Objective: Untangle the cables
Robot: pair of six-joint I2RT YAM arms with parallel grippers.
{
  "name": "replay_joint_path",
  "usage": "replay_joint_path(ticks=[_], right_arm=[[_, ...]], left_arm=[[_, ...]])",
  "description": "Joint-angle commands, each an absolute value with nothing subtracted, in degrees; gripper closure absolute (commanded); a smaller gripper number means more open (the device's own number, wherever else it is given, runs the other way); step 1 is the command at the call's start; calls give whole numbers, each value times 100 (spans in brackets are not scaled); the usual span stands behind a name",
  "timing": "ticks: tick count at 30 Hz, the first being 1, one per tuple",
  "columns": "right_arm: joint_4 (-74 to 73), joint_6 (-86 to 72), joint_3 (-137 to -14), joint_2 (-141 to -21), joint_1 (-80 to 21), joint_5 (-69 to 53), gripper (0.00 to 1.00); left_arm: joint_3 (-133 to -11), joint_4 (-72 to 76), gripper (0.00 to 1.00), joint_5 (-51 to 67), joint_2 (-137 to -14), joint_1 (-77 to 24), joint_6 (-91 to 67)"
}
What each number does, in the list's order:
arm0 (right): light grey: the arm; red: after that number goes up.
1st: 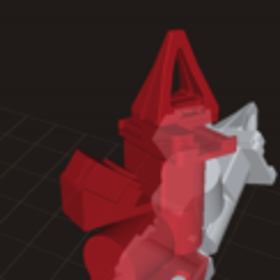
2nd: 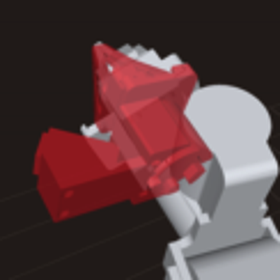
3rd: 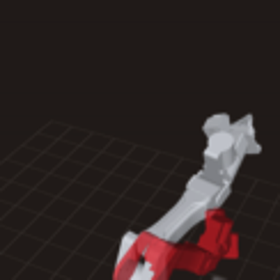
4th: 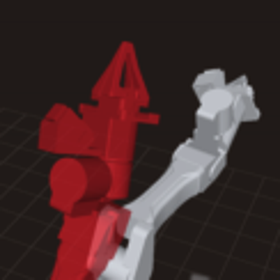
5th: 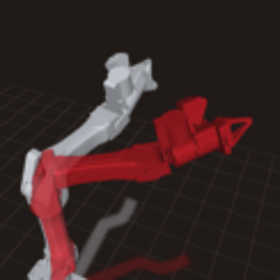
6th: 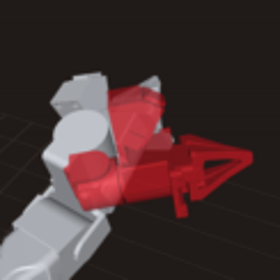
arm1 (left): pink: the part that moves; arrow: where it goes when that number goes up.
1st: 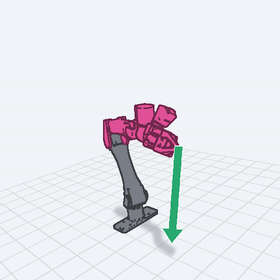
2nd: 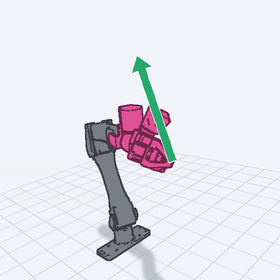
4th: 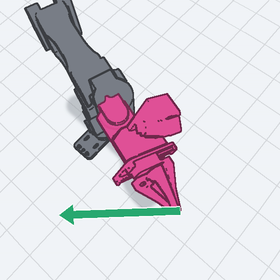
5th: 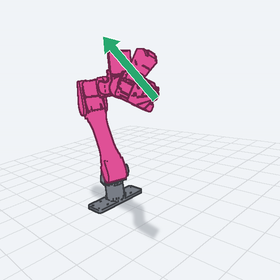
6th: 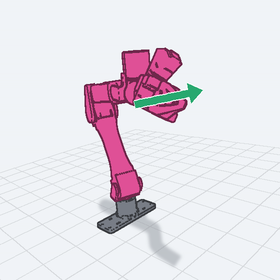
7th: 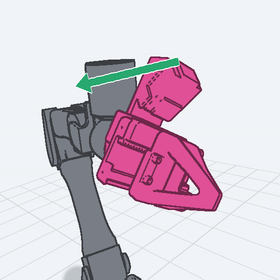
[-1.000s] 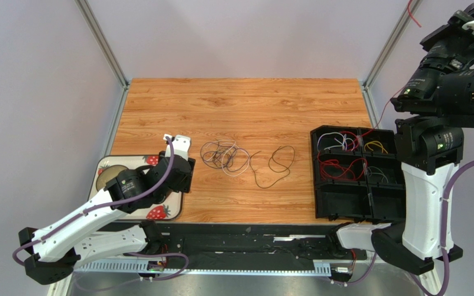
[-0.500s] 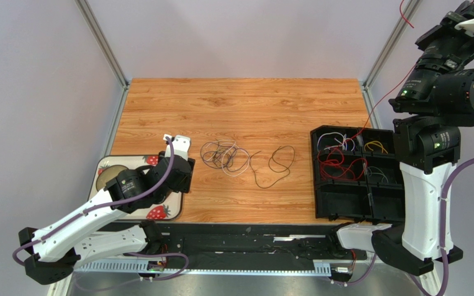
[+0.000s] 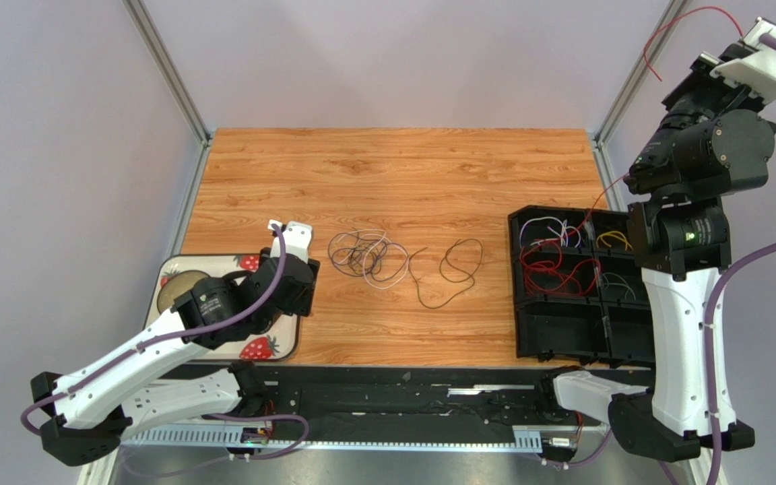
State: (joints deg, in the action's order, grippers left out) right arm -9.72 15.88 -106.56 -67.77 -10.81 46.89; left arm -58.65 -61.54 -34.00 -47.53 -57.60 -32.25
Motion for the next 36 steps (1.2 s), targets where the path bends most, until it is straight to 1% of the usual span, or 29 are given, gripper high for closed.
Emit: replay_joint_path(ticks=[1,7,12,14,15,21,28,30,32,33,35,36], right_arm=[[-1133,1030,-10108,-6329,-757,4746,100],[-1661,475,-9484,-6074,-159,4597,100],[-2082,89,-9317,-6073,438,4553,100],[-2188,35,-9124,-6038,527,4526,100],[-2241,-261,-9036,-6021,606,4457,100],[-2742,-1263,-8473,-6100,940,3816,100],[-2734,-1862,-7823,-6249,1002,3007,100],[-2716,-1977,-7674,-6266,1020,2578,100],[-2733,-2108,-7743,-6319,1020,2173,100],[-2803,-2170,-8022,-6354,1020,1849,100],[-3049,-2346,-8409,-6460,1020,1575,100],[-3172,-2416,-8864,-6512,1020,1408,100]], left_arm=[[-5871,-6152,39,-3498,-4772,-5730,-3270],[-5880,-6144,39,-3480,-4808,-5730,-3252],[-5871,-6135,40,-3463,-4808,-5722,-3252],[-5862,-6126,40,-3454,-4816,-5730,-3243],[-5871,-6135,40,-3463,-4816,-5730,-3243],[-5871,-6135,40,-3454,-4834,-5730,-3243],[-5871,-6144,40,-3463,-4816,-5730,-3261],[-5871,-6144,40,-3463,-4834,-5730,-3252],[-5871,-6144,40,-3463,-4860,-5730,-3252],[-5862,-6144,40,-3454,-4869,-5730,-3252],[-5880,-6144,40,-3463,-4869,-5730,-3252],[-5871,-6144,40,-3472,-4860,-5730,-3252]])
